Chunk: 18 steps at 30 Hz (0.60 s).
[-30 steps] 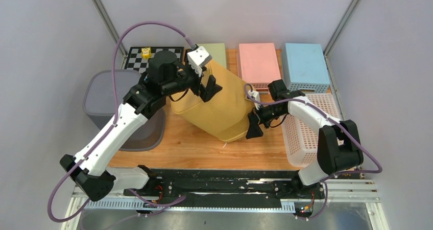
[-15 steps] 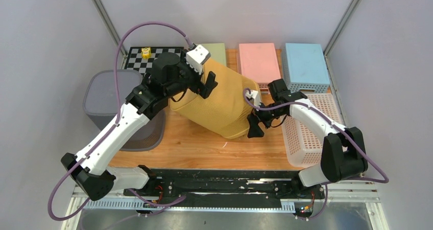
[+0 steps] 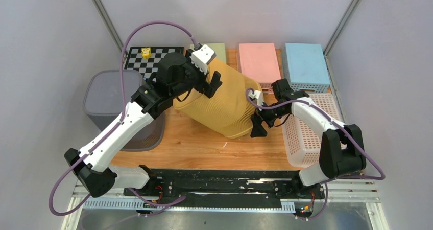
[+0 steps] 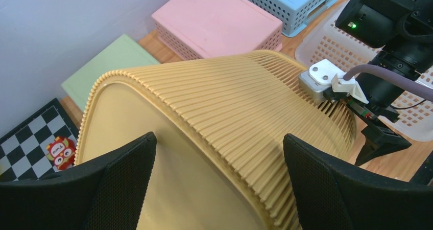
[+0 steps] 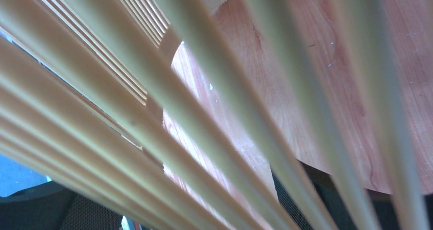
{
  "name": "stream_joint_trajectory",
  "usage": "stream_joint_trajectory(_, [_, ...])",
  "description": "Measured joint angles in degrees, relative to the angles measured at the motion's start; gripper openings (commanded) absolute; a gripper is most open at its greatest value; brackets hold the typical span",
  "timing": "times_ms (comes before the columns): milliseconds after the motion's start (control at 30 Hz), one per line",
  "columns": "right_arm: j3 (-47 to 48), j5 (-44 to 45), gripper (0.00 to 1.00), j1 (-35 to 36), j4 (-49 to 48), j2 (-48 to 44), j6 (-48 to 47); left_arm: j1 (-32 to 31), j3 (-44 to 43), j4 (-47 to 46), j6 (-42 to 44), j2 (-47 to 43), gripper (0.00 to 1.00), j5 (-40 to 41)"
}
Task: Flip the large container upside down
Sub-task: Turn the container upside down at the center of the board.
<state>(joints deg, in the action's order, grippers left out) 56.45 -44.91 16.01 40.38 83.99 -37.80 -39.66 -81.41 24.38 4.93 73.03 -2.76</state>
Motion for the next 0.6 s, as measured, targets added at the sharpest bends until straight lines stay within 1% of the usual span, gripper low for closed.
stream_joint_trajectory(167, [0.02,-2.36,1.00,-1.64,2.34,0.17,-3.08,-0.63,-0.02,-0.59,-0.02,0.26,0.90,0.02])
stream_joint_trajectory(333, [0.09,-6.62,1.00,-5.03,6.88,0.17,-6.45,-1.09,-0.02,-1.05,-0.24,0.85,0.89,-0.04])
stream_joint_trajectory(600, [0.96,-8.98,1.00,-10.80,12.98,1.84,-5.22,-1.33,-0.02,-0.66,0.07,1.18,0.89,1.51])
